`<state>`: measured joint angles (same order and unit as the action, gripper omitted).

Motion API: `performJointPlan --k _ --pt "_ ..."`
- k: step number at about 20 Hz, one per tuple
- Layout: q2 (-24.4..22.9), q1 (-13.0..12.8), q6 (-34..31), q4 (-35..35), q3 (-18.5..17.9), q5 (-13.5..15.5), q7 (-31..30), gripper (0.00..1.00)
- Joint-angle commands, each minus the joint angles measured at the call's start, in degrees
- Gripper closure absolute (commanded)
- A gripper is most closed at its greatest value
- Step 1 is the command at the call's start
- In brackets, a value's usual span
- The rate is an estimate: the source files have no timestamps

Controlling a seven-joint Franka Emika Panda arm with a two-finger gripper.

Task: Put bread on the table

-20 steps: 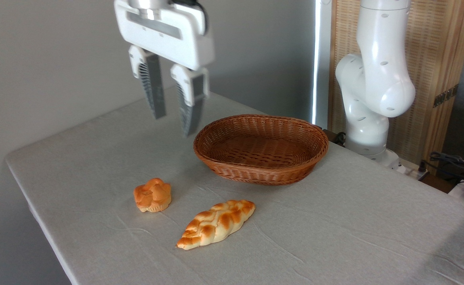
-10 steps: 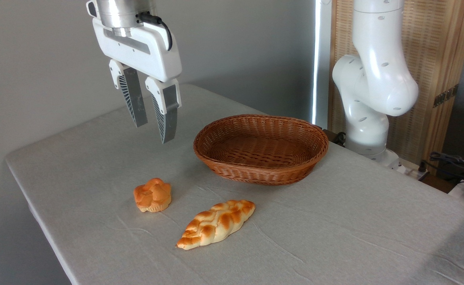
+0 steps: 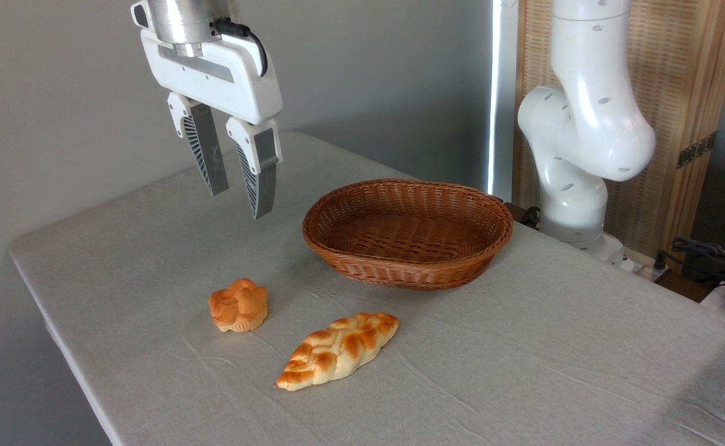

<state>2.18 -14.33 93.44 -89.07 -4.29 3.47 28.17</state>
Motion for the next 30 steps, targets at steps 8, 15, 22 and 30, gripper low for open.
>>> performJointPlan --k 8,15,22,30 --pt "0.29 0.88 2.1 0.47 -0.27 -3.38 0.05 0.0" --pt "0.46 0.62 0.34 0.56 -0.45 -2.68 3.55 0.0" --pt "0.72 0.35 1.04 0.74 -0.1 -2.24 3.74 0.0" --pt "3.71 0.53 0.68 0.65 -0.8 -5.22 3.91 0.0"
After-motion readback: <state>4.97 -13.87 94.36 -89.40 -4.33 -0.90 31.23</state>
